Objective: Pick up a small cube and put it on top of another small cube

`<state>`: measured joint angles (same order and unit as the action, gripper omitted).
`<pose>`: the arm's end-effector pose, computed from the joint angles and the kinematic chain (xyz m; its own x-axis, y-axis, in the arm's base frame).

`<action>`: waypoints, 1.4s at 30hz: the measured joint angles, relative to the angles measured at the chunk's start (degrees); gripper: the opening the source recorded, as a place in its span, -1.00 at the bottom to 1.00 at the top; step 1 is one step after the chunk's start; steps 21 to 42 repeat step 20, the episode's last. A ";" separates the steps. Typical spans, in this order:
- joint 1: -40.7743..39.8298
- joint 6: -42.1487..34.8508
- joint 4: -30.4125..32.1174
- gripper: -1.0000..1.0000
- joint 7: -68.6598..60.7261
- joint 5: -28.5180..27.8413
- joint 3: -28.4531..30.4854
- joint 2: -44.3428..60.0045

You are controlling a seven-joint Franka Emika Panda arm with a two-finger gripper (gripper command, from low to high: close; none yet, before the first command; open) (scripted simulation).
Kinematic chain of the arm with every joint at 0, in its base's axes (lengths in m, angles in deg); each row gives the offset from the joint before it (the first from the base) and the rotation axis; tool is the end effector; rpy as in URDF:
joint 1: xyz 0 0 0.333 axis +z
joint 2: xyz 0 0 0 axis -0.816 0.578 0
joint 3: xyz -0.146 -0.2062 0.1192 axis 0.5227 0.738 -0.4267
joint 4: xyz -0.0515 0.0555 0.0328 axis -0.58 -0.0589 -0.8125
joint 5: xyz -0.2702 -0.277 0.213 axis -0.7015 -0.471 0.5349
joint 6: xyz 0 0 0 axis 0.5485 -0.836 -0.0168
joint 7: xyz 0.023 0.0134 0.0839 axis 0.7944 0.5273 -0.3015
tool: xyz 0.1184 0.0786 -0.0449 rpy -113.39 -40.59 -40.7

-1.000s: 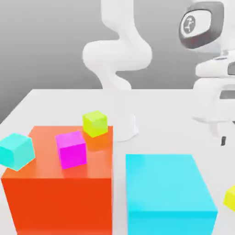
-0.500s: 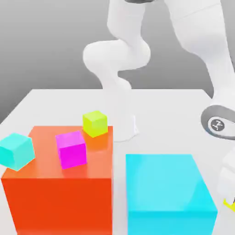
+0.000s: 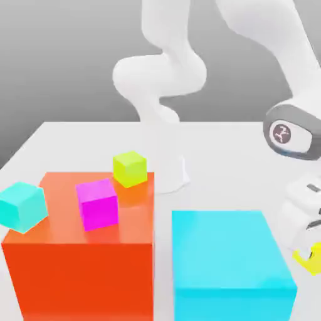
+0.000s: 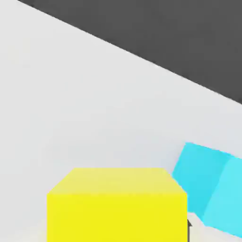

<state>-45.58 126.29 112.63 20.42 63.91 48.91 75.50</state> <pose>0.4972 0.2245 0.1475 0.8328 -0.5509 0.0545 -0.5534 -0.8312 0.0537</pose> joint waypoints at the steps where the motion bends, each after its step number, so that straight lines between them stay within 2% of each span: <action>1: -1.38 -1.83 0.00 -1.00 0.66 0.90 1.30 -1.93; 6: -14.10 -11.64 -0.13 -1.00 4.48 5.43 6.86 -12.21; 12: -21.38 -22.86 -0.12 -1.00 8.92 11.01 13.12 -24.44; 16: -22.63 -16.80 4.51 -1.00 9.60 11.79 14.22 -23.17; 17: -22.53 -15.45 5.36 1.00 9.64 11.78 14.39 -22.66; 42: -22.53 -15.45 5.36 1.00 9.64 11.78 14.39 -22.66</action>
